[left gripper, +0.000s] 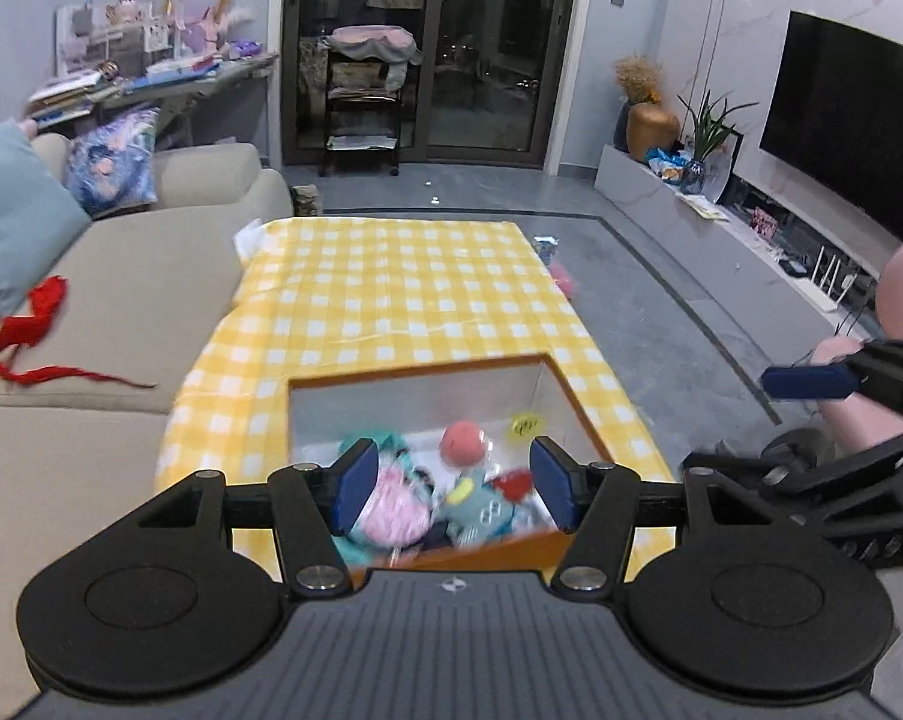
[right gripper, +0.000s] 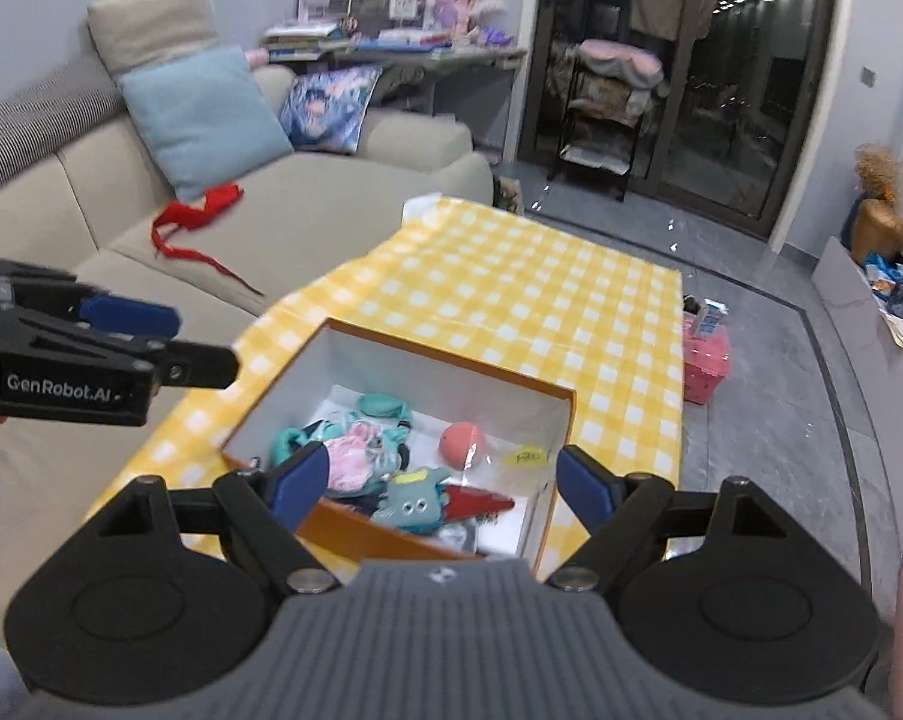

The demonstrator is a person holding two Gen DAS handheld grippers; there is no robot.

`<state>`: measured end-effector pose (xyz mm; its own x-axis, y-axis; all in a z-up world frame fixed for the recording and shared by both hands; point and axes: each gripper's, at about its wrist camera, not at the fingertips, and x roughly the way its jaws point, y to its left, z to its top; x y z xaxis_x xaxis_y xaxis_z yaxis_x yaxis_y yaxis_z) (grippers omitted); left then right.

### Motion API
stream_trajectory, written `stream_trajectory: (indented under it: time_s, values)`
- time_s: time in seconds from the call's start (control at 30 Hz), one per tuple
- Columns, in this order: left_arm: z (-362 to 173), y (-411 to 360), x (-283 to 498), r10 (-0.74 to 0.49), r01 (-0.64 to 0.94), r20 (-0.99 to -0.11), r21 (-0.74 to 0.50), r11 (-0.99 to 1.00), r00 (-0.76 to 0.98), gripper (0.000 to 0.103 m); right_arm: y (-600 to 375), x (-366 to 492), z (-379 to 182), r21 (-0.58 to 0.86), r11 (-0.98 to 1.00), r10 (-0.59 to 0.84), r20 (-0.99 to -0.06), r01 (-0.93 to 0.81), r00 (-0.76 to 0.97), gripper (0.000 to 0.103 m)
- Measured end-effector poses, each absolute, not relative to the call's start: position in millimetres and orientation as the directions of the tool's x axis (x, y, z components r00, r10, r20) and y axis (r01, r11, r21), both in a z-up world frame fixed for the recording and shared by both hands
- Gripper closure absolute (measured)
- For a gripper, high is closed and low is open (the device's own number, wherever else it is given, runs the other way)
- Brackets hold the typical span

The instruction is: Organize soft objects

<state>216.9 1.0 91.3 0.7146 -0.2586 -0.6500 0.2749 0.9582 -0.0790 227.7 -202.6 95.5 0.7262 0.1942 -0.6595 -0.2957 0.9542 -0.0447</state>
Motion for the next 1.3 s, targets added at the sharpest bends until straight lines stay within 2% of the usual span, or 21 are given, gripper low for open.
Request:
stream_trajectory:
  time_s: [0.17,0.23,0.4,0.5,0.57,0.77,0.87,0.93,1.17,1.3]
  values:
    - [97,12,156,-0.249,0.258,-0.61,-0.075,0.963,0.753,0.034,-209,152,112,0.006,0.965,0.213,-0.599,-0.262,0.772,0.02]
    - [97,12,132,-0.232,0.241,-0.587,-0.064,0.968,0.775,0.034,-212,119,115,0.007,0.971,0.202,-0.561,-0.24,0.803,0.016]
    - [87,6,78,-0.227,0.209,-0.535,-0.096,0.973,0.814,0.034,-214,56,106,0.016,0.982,0.17,-0.501,-0.187,0.849,0.015]
    - [77,1,48,-0.24,0.217,-0.516,-0.105,0.97,0.822,0.034,-214,20,97,0.013,0.991,0.124,-0.47,-0.134,0.874,0.008]
    - [69,1,27,-0.233,0.207,-0.498,-0.107,0.972,0.836,0.034,-212,-1,91,0.011,0.995,0.094,-0.45,-0.1,0.888,0.008]
    - [48,1,-15,-0.218,0.202,-0.464,-0.086,0.976,0.858,0.034,-199,-44,66,0.025,0.999,0.05,-0.434,-0.044,0.9,0.008]
    - [37,-1,-34,-0.194,0.201,-0.438,-0.032,0.979,0.878,0.031,-189,-62,48,0.0,0.999,0.032,-0.425,-0.035,0.905,0.005]
    - [30,4,-42,-0.174,0.171,-0.424,-0.044,0.984,0.889,0.028,-184,-70,39,0.0,0.999,0.032,-0.423,-0.036,0.906,0.003]
    - [10,2,-56,-0.08,0.082,-0.415,-0.013,0.997,0.906,0.018,-173,-90,2,0.005,0.999,-0.037,-0.427,0.043,0.904,0.003]
    - [-2,1,-57,-0.104,0.096,-0.43,-0.039,0.995,0.897,0.017,-166,-92,-18,-0.061,0.996,-0.092,-0.437,0.073,0.895,0.003]
